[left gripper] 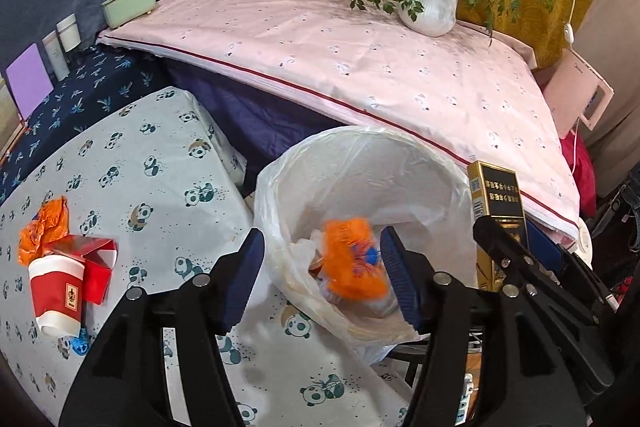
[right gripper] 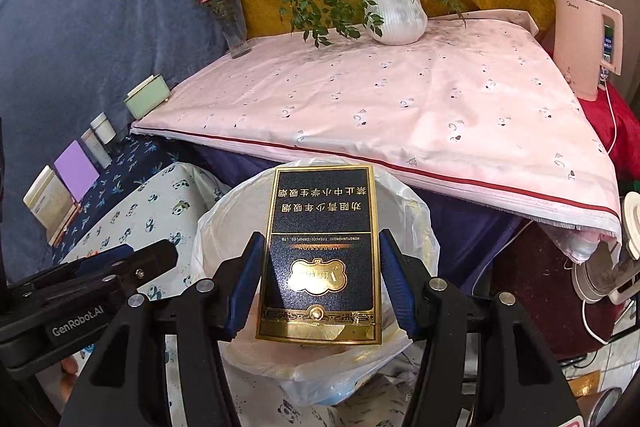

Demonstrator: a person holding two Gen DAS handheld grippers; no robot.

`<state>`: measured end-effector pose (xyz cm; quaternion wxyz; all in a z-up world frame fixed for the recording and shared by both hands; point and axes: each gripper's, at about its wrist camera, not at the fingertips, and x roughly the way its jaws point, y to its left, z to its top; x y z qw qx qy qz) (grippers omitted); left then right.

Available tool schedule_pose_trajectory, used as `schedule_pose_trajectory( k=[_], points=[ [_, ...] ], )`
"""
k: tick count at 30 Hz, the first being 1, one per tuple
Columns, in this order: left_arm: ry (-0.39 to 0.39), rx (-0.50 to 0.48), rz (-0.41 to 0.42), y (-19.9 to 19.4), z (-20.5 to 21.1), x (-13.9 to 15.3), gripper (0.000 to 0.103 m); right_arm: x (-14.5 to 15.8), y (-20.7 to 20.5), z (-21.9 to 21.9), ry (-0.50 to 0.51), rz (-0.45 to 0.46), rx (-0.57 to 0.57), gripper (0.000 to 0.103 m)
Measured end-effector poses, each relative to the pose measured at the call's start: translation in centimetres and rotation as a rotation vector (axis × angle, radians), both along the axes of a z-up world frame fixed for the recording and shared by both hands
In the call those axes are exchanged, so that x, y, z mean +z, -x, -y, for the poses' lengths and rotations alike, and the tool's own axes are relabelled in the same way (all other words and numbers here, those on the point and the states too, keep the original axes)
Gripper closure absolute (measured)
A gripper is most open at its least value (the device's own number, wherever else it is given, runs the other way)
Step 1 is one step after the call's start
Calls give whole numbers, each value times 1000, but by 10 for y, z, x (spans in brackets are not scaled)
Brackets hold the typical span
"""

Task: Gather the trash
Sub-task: 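Carry the orange bag and gold box to the bin and open both tools, then move both tools back over the paper cup and red box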

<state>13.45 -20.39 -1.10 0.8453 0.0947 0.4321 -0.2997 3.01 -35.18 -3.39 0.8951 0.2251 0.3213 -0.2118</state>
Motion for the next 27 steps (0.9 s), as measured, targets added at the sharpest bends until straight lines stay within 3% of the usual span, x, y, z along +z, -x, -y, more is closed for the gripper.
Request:
schedule_pose_trajectory(
  k=[22,27],
  points=[
    [-9,141,6,-19,-53,-7,32,5,-19,-15,10,8,22,45],
    [-2,187,14,-20,-72,-6,25,11,-21,-30,20,9,45,43]
  ],
)
